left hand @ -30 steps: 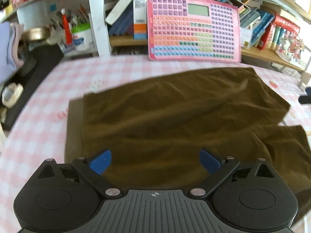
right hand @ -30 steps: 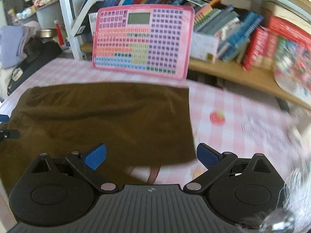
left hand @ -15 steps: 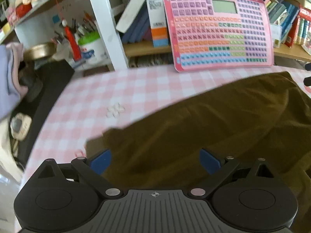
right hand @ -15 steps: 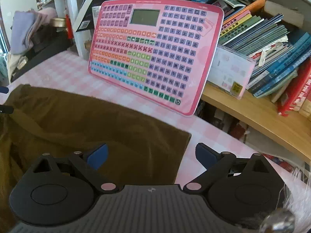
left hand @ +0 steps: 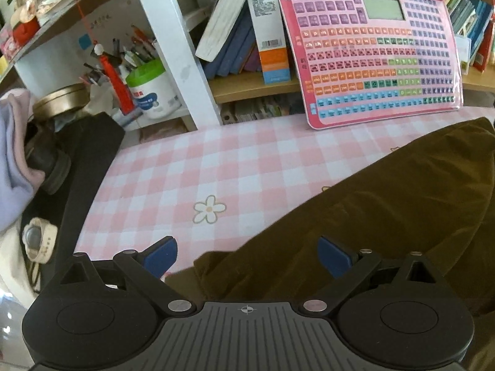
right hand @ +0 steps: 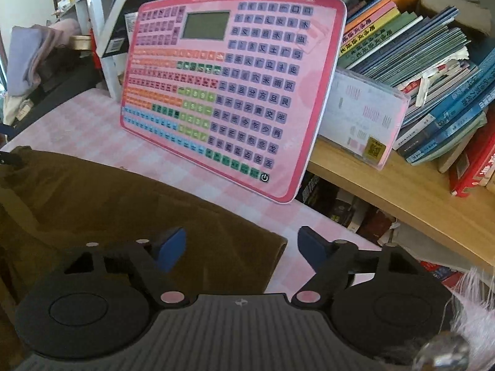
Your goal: Fold clothes
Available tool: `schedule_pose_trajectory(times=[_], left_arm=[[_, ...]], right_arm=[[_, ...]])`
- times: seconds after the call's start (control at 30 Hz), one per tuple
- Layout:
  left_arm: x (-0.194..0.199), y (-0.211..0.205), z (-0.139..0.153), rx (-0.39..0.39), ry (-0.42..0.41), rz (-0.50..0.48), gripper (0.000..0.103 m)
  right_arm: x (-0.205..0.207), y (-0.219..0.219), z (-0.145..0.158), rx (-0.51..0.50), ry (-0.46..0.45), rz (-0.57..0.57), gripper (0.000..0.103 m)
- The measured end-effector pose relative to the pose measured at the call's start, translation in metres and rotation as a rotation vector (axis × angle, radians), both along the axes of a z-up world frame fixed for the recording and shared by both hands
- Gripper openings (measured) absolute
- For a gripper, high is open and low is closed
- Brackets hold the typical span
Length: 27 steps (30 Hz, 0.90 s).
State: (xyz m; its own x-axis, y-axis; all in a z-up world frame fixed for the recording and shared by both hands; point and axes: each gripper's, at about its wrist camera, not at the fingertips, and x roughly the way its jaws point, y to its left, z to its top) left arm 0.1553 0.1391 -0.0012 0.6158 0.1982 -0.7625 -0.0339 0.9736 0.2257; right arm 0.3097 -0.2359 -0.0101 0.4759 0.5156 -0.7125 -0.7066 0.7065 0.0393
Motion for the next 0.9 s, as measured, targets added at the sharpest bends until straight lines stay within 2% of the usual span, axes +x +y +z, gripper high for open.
schedule_pose_trajectory(times=[0.1, 0.2, 0.4, 0.6, 0.63, 0.7, 0.77, 0.8, 0.87, 0.9], left_arm=[[0.007, 0.006, -0.005, -0.003, 0.019, -0.017, 0.098], [0.015, 0.01, -0.013, -0.009, 0.064, -0.042, 0.092], [0.026, 0.013, -0.029, -0.015, 0.123, -0.112, 0.083], [0.031, 0.024, -0.035, -0.063, 0.15, -0.167, 0.082], [0.032, 0.027, -0.035, -0.086, 0.158, -0.164, 0.078], [0.034, 0.03, -0.034, -0.149, 0.175, -0.171, 0.06], [0.034, 0.031, -0.032, -0.213, 0.19, -0.178, 0.032], [0.035, 0.031, -0.032, -0.228, 0.193, -0.169, 0.029], [0.039, 0.031, -0.031, -0.252, 0.207, -0.149, 0.009], [0.041, 0.028, -0.028, -0.239, 0.208, -0.142, 0.007]], right_arm=[[0.01, 0.003, -0.008, -0.025, -0.005, -0.012, 0.062], [0.021, 0.004, -0.016, -0.05, 0.011, -0.031, 0.054], [0.034, 0.004, -0.025, -0.075, 0.051, -0.006, 0.053], [0.038, 0.0, -0.031, -0.081, 0.089, 0.021, 0.049], [0.038, 0.0, -0.03, -0.083, 0.092, 0.026, 0.047], [0.038, 0.001, -0.028, -0.084, 0.104, 0.037, 0.023], [0.038, 0.001, -0.026, -0.085, 0.128, 0.045, 0.017], [0.038, 0.001, -0.026, -0.084, 0.138, 0.047, 0.015], [0.038, -0.001, -0.024, -0.079, 0.157, 0.03, 0.011], [0.037, -0.002, -0.022, -0.081, 0.159, 0.013, 0.01]])
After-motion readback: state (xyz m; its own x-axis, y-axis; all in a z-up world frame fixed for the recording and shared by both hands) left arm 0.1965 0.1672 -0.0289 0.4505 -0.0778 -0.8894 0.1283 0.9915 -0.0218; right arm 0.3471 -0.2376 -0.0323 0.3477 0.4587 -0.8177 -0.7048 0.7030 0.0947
